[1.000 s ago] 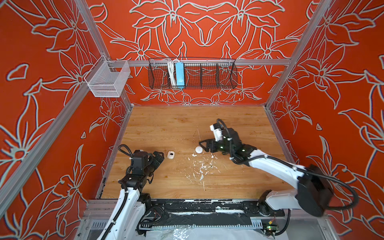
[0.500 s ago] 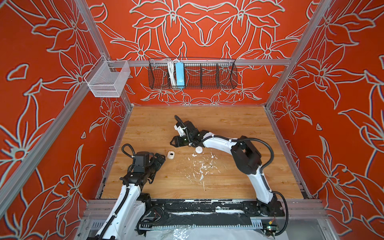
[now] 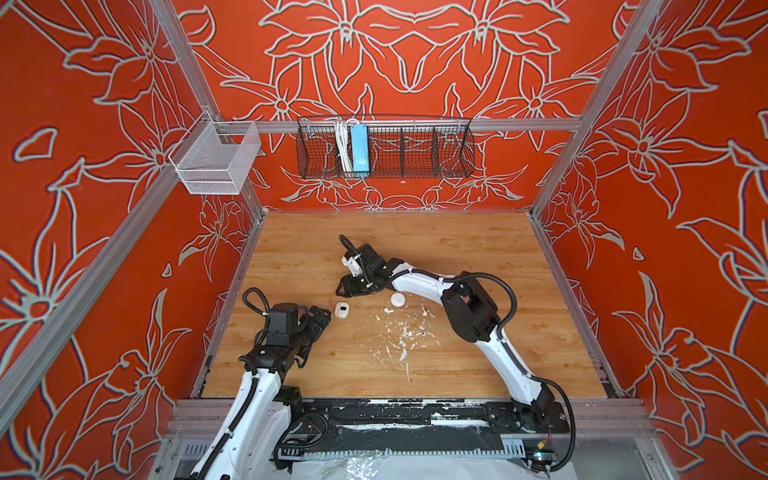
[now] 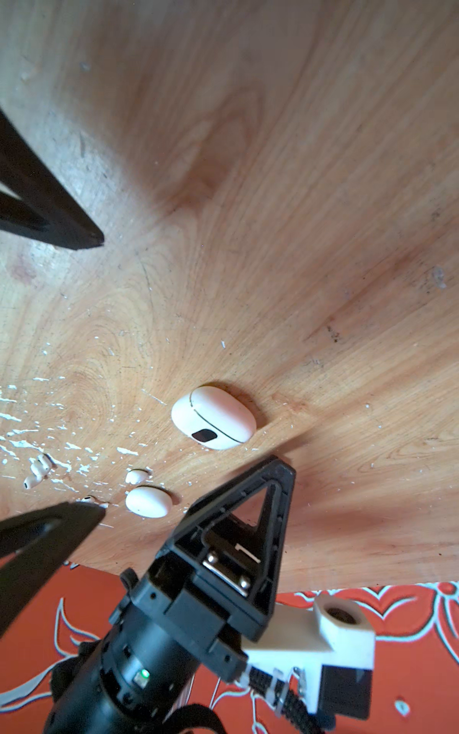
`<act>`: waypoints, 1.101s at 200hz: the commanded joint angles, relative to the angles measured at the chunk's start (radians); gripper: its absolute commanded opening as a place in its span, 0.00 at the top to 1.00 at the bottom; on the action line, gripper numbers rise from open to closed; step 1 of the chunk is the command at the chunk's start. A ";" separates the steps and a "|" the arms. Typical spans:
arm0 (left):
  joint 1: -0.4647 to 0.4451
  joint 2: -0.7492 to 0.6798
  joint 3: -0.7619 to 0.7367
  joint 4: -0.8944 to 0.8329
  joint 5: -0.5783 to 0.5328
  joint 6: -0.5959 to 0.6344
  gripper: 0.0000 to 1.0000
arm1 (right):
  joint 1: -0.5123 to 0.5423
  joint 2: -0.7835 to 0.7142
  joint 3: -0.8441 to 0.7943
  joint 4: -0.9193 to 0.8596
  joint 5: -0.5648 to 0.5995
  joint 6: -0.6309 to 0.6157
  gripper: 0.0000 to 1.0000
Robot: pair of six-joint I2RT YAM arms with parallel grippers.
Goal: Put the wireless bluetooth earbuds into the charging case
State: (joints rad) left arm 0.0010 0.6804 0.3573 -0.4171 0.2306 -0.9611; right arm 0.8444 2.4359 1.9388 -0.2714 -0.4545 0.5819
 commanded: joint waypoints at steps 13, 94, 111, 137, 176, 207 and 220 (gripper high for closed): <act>0.002 0.008 0.031 -0.017 0.011 0.015 0.01 | 0.049 -0.036 -0.110 0.070 -0.007 0.039 0.50; 0.002 0.013 0.023 -0.015 0.019 0.009 0.01 | 0.099 -0.187 -0.445 0.297 0.126 0.153 0.61; 0.001 0.019 0.023 -0.018 0.023 0.012 0.01 | 0.100 -0.231 -0.546 0.390 0.135 0.200 0.61; 0.001 0.027 0.025 -0.011 0.051 0.027 0.01 | 0.113 -0.268 -0.635 0.497 0.105 0.239 0.62; 0.001 0.071 0.023 0.020 0.094 0.063 0.01 | 0.125 -0.351 -0.780 0.589 0.180 0.317 0.62; -0.006 0.157 0.037 0.074 0.168 0.117 0.02 | 0.136 -0.395 -0.862 0.677 0.189 0.365 0.62; -0.015 0.200 0.047 0.079 0.183 0.142 0.03 | 0.148 -0.420 -0.886 0.678 0.220 0.362 0.62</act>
State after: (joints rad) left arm -0.0017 0.8238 0.3653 -0.3752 0.3531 -0.8787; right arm 0.9676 2.0518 1.1042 0.3874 -0.3061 0.8879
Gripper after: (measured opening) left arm 0.976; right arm 0.384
